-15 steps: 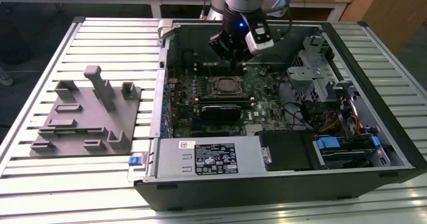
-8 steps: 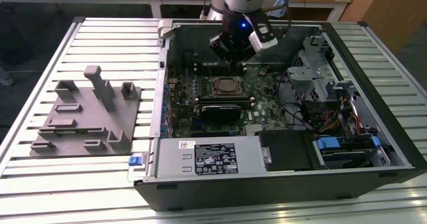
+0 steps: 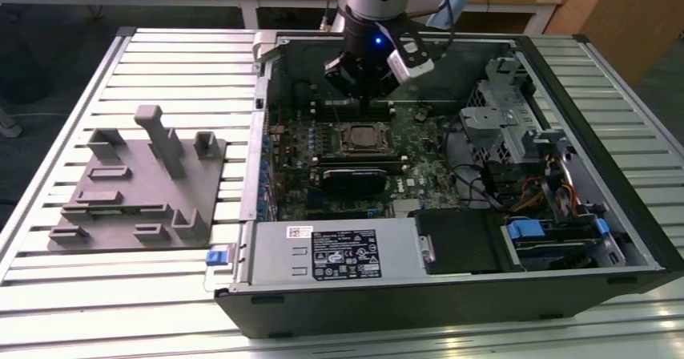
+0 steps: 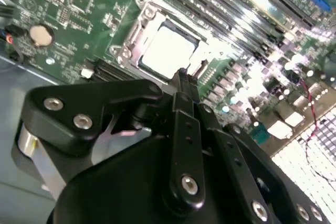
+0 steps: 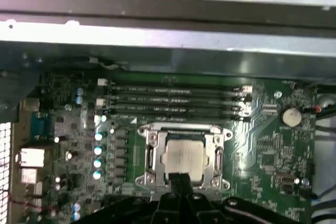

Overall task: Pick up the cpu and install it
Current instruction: 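Install the first cpu locking lever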

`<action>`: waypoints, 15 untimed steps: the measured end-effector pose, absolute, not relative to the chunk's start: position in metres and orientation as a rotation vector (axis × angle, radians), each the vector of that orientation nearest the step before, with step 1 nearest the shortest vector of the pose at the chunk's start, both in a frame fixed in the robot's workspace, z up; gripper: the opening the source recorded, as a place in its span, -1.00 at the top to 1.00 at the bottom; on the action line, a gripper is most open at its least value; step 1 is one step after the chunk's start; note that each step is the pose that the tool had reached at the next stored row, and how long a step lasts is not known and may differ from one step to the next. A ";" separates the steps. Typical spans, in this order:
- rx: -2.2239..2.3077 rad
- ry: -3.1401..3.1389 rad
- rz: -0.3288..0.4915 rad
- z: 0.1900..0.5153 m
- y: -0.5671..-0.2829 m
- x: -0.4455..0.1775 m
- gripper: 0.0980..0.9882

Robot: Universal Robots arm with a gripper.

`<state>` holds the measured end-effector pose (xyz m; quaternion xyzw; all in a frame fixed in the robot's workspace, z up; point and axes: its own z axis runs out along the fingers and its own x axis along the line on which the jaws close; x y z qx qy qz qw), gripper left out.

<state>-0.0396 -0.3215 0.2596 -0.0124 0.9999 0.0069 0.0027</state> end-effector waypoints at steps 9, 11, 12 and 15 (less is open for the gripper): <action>-0.039 3.136 0.021 0.259 -0.322 -0.042 0.98; -0.039 3.136 0.021 0.259 -0.322 -0.044 0.98; -0.039 3.136 0.021 0.259 -0.322 -0.045 0.98; -0.039 3.136 0.021 0.259 -0.322 -0.050 0.98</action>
